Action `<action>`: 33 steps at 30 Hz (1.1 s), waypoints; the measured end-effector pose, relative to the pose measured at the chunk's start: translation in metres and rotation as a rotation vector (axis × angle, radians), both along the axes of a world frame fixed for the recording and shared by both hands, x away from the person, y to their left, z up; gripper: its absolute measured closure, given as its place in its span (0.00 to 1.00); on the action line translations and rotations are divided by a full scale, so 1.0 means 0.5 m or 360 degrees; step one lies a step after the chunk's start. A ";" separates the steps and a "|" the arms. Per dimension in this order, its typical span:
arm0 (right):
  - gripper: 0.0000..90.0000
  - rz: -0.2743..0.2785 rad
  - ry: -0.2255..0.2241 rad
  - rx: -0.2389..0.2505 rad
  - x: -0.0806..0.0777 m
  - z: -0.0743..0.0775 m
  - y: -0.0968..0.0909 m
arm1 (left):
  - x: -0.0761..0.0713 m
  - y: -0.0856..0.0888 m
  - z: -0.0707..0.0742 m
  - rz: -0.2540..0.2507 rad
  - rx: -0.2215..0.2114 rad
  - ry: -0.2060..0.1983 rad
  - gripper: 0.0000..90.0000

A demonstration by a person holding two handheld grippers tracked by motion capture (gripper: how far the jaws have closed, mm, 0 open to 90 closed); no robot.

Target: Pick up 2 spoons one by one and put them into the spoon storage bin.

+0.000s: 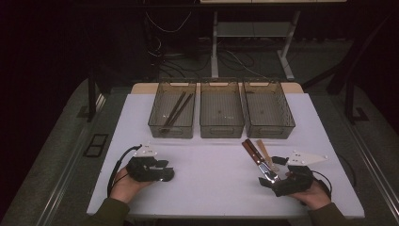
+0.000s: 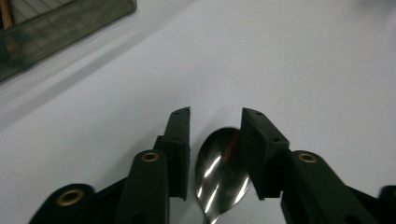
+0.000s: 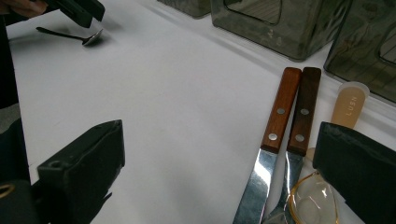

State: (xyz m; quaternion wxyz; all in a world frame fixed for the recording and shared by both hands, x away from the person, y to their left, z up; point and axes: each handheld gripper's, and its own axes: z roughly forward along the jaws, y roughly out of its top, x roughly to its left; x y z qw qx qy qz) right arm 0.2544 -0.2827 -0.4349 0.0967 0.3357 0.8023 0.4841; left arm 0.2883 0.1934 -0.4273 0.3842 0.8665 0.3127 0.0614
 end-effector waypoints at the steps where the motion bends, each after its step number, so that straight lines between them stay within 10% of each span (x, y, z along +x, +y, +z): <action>1: 0.03 -0.0001 0.0001 0.0000 0.000 0.000 0.000 | 0.000 0.003 -0.003 0.0001 -0.0001 0.0007 0.64; 33: 0.03 0.0002 -0.0002 -0.0006 0.000 0.000 0.001 | -0.008 -0.011 -0.026 -0.0134 0.0139 0.0010 0.58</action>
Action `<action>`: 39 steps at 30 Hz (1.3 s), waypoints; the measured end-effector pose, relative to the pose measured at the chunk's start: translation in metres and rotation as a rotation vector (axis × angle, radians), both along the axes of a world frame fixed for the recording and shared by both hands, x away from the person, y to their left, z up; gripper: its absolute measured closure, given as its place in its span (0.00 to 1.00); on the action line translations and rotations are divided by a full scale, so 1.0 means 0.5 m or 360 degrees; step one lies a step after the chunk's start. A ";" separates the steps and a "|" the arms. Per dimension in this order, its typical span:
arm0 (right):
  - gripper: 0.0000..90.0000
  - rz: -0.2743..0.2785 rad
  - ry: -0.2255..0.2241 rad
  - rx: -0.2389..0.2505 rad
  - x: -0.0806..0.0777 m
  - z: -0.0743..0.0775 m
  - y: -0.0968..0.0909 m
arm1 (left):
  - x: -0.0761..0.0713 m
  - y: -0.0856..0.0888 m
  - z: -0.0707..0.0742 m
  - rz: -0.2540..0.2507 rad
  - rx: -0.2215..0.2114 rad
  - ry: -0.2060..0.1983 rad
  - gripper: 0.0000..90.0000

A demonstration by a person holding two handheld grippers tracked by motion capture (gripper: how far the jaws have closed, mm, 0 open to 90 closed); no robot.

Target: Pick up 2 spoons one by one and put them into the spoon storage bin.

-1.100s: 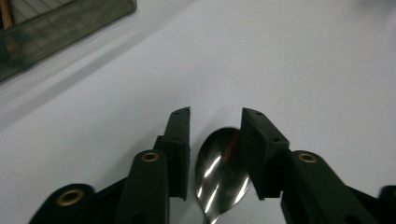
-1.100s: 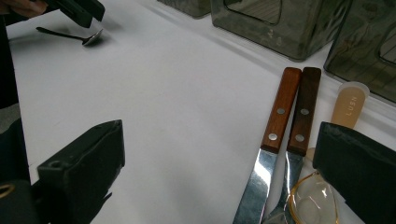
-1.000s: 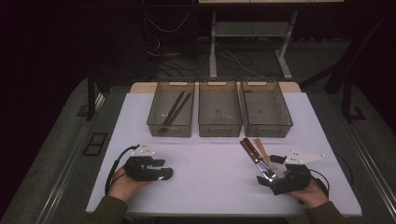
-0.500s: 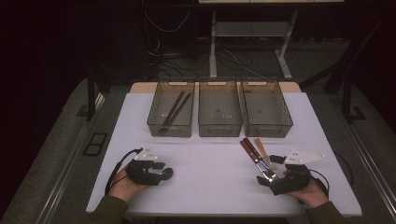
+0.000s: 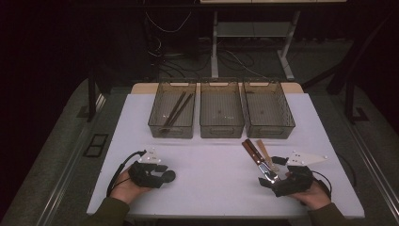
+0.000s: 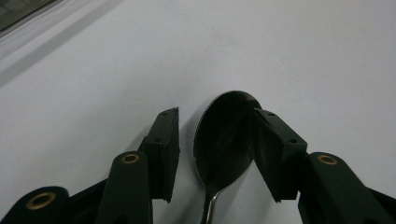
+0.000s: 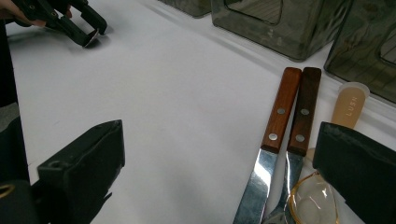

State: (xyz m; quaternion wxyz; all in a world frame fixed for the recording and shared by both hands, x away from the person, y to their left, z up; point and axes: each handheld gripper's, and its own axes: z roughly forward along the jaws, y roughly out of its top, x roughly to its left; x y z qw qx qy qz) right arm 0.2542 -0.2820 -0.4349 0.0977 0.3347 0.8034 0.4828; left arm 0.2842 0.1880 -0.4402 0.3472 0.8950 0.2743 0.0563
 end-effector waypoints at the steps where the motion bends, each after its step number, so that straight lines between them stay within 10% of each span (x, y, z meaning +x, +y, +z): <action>1: 0.03 0.0000 0.0000 0.0000 0.000 0.000 0.000 | 0.000 0.000 0.000 -0.0005 -0.0004 0.0002 0.59; 31: 0.03 -0.0003 -0.0003 0.0001 0.000 0.001 -0.001 | -0.012 0.011 0.002 -0.0013 0.0005 -0.0001 0.63; 39: 0.03 -0.0005 -0.0003 0.0003 -0.001 0.001 -0.001 | -0.023 0.010 0.021 -0.0033 -0.0086 -0.0052 0.70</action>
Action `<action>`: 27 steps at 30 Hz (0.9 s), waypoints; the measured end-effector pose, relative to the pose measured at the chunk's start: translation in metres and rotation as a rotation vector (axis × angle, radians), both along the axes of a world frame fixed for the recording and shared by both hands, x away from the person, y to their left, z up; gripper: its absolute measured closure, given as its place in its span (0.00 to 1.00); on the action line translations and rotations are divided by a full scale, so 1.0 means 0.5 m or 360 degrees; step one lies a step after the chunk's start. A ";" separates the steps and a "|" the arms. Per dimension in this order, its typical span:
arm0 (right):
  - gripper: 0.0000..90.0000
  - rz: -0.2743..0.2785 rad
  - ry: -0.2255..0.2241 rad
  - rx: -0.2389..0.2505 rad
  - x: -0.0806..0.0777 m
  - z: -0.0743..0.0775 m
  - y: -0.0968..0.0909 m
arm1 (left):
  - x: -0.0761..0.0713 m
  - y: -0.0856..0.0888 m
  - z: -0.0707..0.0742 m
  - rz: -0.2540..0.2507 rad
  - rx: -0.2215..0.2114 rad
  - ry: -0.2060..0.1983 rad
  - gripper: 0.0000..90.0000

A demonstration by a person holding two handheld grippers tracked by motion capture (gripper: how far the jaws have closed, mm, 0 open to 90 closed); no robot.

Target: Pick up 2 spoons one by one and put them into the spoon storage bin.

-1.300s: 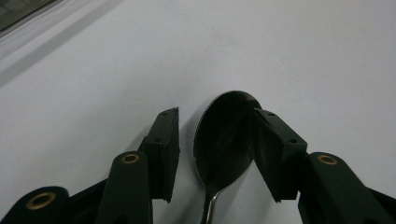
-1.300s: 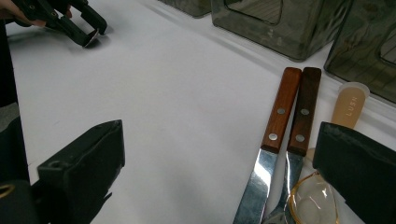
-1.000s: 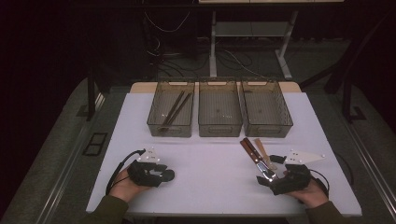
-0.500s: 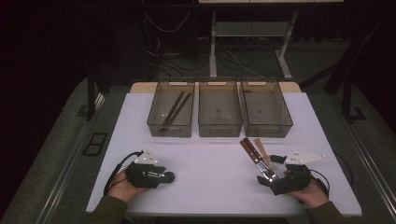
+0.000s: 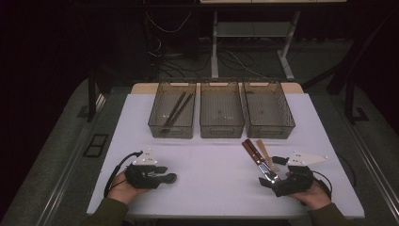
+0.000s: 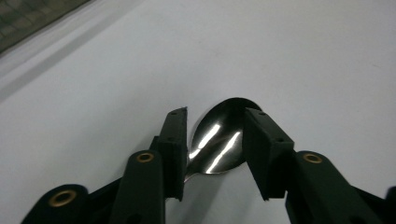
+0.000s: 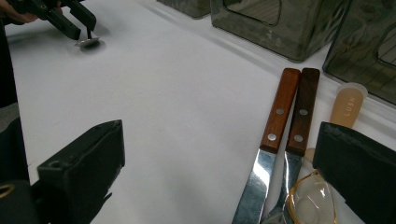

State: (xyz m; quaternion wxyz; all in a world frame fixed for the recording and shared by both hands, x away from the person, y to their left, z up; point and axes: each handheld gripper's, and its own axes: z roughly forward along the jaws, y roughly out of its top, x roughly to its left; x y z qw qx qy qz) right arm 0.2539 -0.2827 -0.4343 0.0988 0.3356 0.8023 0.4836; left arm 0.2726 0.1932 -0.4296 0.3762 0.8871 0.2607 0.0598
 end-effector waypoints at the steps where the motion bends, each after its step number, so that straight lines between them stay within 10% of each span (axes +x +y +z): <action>1: 0.03 -0.0002 0.0000 0.0001 0.000 0.000 0.000 | -0.004 0.000 0.003 -0.0013 -0.0013 0.0003 0.75; 6: 0.03 -0.0001 -0.0003 0.0002 0.000 0.000 -0.001 | -0.022 0.003 0.005 -0.0106 -0.0013 0.0087 0.99; 11: 0.03 -0.0001 -0.0005 0.0003 -0.001 0.001 -0.001 | -0.034 -0.014 -0.009 -0.0220 0.0049 0.0144 0.99; 27: 0.03 -0.0002 -0.0004 -0.0002 0.001 0.000 -0.001 | 0.019 -0.052 -0.021 -0.0186 0.0071 0.0143 0.99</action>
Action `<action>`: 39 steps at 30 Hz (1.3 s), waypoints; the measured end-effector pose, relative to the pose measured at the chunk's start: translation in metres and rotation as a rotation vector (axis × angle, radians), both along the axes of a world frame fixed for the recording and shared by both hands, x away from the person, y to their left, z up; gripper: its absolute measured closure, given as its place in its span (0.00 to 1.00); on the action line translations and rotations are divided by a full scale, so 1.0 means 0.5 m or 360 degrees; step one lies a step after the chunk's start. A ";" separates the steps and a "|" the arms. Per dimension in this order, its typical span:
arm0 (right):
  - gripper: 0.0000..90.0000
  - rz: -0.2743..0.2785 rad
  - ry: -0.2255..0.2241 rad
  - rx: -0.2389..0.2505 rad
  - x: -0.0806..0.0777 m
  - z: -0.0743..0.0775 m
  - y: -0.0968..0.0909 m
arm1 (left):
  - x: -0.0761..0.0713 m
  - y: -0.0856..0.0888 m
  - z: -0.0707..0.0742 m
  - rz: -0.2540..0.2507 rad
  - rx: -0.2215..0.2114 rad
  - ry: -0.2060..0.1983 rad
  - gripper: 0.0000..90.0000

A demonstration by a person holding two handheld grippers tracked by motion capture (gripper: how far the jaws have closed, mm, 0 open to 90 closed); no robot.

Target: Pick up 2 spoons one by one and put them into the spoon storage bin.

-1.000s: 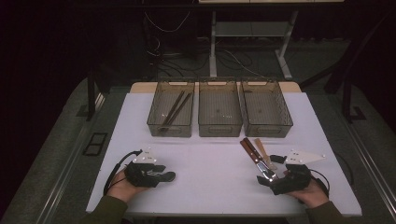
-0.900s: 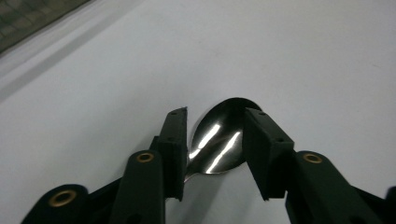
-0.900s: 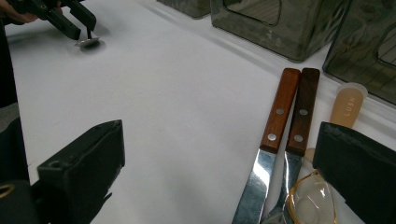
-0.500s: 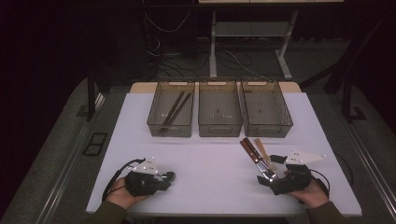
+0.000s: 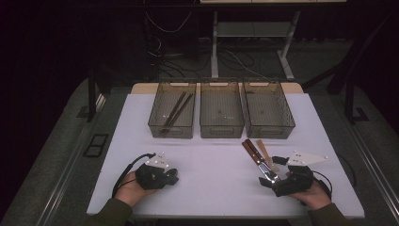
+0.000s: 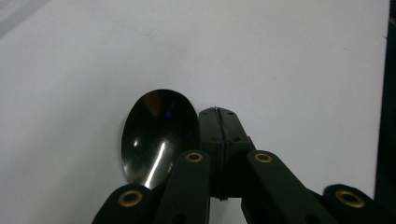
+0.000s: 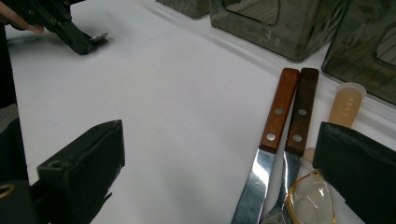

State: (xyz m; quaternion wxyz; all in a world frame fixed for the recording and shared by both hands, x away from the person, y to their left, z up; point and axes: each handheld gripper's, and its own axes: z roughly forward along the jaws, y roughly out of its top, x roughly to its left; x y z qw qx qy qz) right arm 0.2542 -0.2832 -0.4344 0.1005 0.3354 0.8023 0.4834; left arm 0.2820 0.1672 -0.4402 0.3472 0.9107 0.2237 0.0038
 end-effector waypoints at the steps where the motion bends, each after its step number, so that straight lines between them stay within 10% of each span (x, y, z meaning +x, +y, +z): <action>1: 0.03 0.0000 0.0001 0.0001 0.000 0.000 0.000 | 0.004 -0.001 0.000 0.0003 0.0001 -0.0013 0.99; 13: 0.03 -0.0002 0.0005 -0.0002 0.001 -0.001 -0.001 | 0.057 -0.001 0.002 0.0103 0.0006 -0.0065 0.99; 25: 0.03 -0.0002 0.0000 -0.0001 -0.001 0.000 -0.001 | 0.031 0.042 0.033 0.0248 -0.0162 -0.0137 0.89; 33: 0.03 0.0000 0.0009 -0.0003 -0.001 0.000 0.001 | 0.054 0.049 0.015 0.0367 -0.0077 -0.0179 0.57; 39: 0.03 0.0000 0.0008 -0.0003 -0.001 0.000 0.001 | 0.057 0.039 0.001 0.0354 0.0021 -0.0172 0.54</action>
